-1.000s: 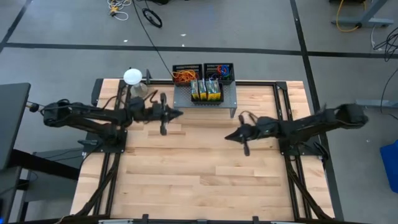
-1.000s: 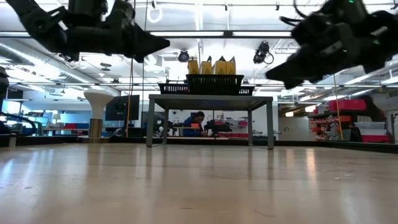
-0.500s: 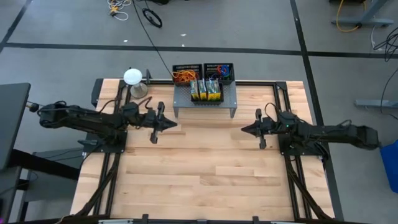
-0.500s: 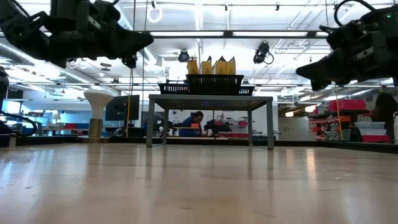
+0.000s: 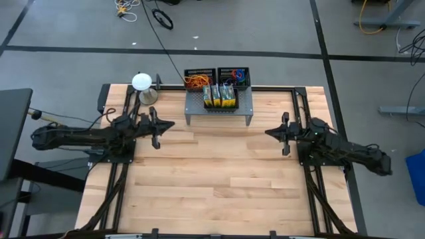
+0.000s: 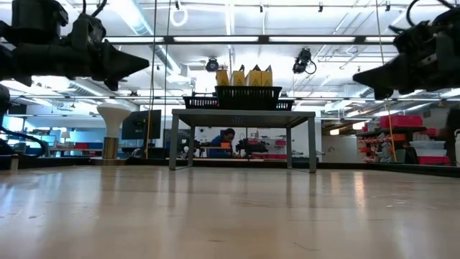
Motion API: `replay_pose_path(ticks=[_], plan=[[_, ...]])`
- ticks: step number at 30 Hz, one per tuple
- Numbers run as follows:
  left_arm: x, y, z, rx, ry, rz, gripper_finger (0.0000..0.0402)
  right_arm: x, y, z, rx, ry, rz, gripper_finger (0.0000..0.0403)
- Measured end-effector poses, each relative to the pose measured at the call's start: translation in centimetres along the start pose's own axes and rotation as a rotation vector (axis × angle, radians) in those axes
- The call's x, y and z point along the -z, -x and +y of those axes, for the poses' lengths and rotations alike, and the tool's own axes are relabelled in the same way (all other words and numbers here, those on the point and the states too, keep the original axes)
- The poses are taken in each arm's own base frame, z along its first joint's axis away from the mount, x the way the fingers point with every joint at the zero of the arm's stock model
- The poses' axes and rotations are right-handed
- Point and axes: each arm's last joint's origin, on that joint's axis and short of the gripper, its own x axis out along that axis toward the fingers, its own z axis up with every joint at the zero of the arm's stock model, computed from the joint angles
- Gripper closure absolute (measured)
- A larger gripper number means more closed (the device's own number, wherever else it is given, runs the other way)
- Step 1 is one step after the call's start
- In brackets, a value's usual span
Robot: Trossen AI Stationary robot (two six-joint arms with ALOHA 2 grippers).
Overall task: Pick & Place Office Desk Supplies
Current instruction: Return to Home Position
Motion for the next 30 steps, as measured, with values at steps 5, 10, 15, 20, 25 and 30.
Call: replay_pose_path(ticks=[5,10,15,20,25,30], plan=[[-0.4,0.8,-0.2,-0.038,-0.033,-0.009,0.0395,-0.6,0.5,-0.2,0.038,0.025,-0.070,0.0403],[-0.5,1.8,-0.1,-0.036,-0.053,-0.001,0.0395,-0.6,0.7,-0.7,0.101,0.001,-0.079,0.0403],[-0.4,2.8,-0.1,-0.032,-0.037,0.014,0.0395,-0.5,0.9,-1.2,0.211,-0.022,-0.068,0.0403],[0.4,3.7,0.0,-0.049,0.021,0.081,0.0395,-0.4,1.0,-1.6,0.305,-0.039,-0.056,0.0398],[0.5,3.6,-0.1,-0.012,0.042,0.097,0.0395,-0.3,1.0,-1.7,0.321,-0.030,-0.052,0.0381],[0.6,3.6,-0.1,-0.019,0.094,0.101,0.0395,-0.3,1.0,-1.7,0.322,0.001,-0.047,0.0373]])
